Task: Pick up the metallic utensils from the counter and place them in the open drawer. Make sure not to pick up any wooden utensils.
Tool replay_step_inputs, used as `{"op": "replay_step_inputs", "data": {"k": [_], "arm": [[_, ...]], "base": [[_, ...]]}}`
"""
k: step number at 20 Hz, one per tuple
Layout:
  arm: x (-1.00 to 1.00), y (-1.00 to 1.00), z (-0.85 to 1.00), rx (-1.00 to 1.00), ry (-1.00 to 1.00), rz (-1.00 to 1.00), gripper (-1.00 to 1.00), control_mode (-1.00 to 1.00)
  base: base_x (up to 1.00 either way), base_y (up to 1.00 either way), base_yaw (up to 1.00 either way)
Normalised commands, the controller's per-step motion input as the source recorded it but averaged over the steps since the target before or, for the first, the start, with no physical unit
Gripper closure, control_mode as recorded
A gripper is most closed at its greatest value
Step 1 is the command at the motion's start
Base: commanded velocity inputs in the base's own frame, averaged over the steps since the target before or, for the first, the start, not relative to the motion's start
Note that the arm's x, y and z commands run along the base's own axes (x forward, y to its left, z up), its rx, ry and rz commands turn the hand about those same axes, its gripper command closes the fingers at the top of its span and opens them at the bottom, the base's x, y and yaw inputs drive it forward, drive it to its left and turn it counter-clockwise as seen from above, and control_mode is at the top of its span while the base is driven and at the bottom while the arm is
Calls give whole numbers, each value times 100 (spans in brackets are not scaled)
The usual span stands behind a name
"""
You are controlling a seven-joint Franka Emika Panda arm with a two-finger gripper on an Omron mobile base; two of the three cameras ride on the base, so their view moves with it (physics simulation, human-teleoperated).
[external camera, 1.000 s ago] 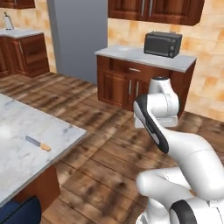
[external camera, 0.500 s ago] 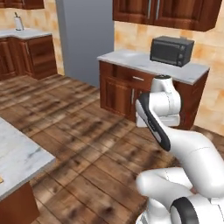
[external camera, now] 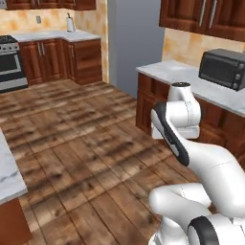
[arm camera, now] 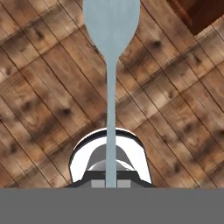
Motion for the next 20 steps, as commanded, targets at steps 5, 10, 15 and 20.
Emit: {"op": "replay_step_inputs", "data": {"k": [5, 10, 15, 20], "arm": [[0, 0, 0, 0, 0, 0, 100, 100], [0, 0, 0, 0, 0, 0, 100, 100], [0, 0, 0, 0, 0, 0, 100, 100], [0, 0, 0, 0, 0, 0, 100, 100]], "base": [[100, -69, 47], [100, -25, 45], [100, 0, 40], [100, -1, 32]]}}
